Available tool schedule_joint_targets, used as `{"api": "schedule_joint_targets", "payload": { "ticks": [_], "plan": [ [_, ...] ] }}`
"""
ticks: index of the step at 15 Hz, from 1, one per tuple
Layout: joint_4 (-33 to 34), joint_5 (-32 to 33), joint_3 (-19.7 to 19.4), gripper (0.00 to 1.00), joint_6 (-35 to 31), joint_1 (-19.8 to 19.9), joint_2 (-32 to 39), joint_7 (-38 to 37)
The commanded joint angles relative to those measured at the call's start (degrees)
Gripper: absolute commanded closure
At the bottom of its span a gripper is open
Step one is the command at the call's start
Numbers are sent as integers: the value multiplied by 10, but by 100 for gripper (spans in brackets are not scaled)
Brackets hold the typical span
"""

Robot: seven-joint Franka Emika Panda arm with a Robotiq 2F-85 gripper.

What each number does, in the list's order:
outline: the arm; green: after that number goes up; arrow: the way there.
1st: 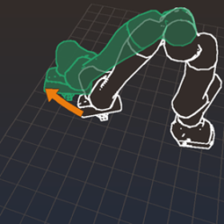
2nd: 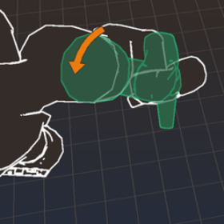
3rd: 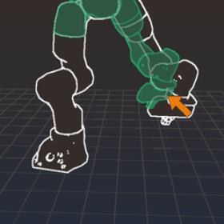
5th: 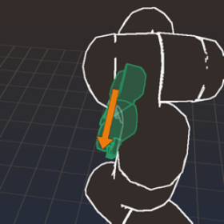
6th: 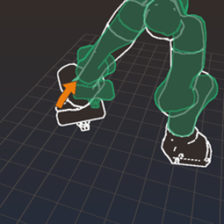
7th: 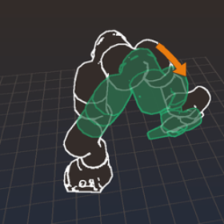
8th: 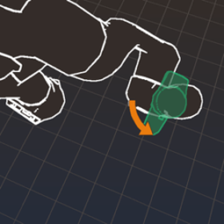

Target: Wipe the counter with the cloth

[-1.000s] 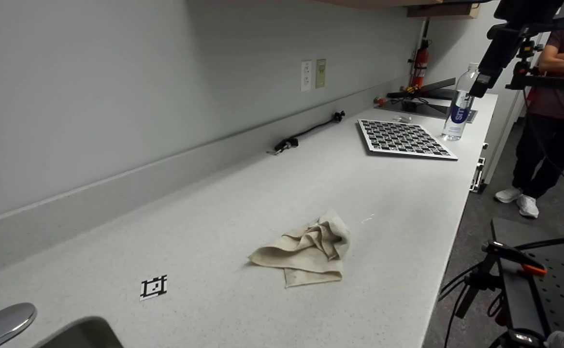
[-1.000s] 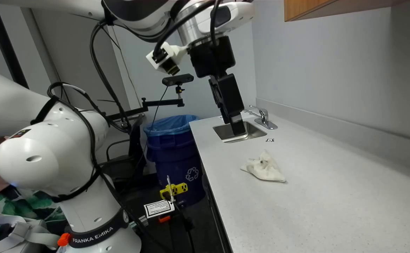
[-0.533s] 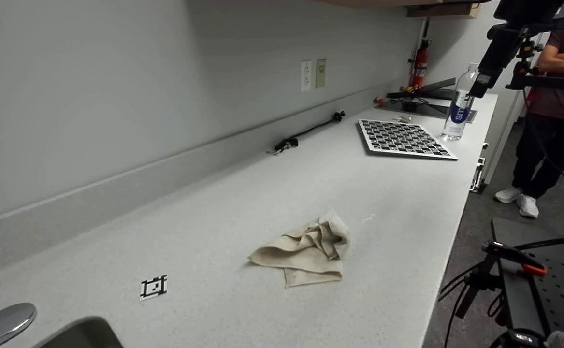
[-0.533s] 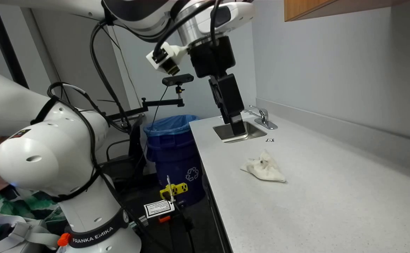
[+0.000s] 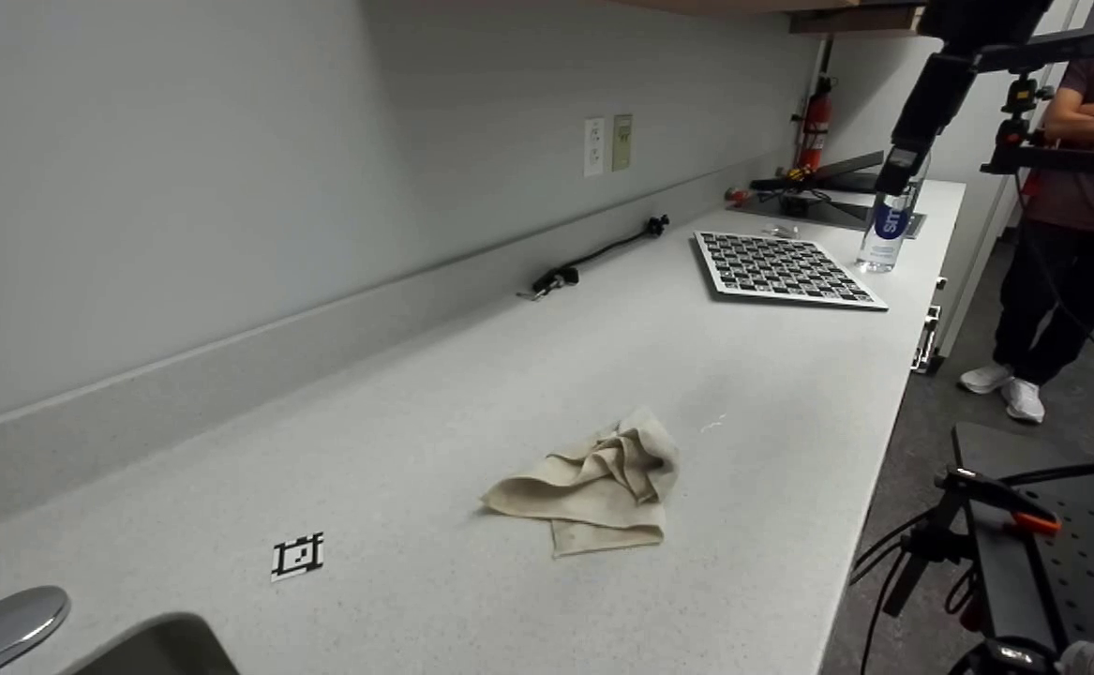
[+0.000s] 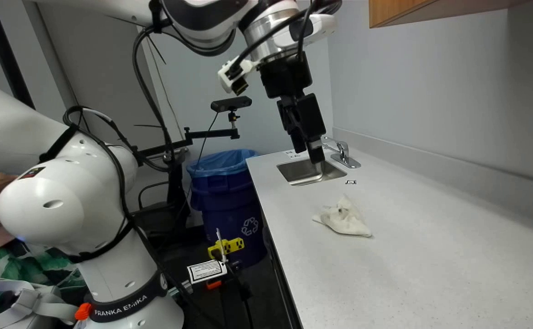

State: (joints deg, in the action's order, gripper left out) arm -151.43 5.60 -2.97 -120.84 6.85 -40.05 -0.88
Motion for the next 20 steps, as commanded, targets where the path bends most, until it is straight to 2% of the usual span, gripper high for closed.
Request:
{"api": "schedule_joint_targets", "payload": {
  "ticks": [1,3,10,16,20],
  "plan": [
    [19,-6,16,0,-3,-16,27,-16],
    [31,-6,29,0,-4,-25,53,-29],
    [27,-7,16,0,-4,-21,44,-22],
    [31,-30,53,0,-30,-53,89,-47],
    [34,-27,77,0,-84,-69,141,-64]
  ]
}}
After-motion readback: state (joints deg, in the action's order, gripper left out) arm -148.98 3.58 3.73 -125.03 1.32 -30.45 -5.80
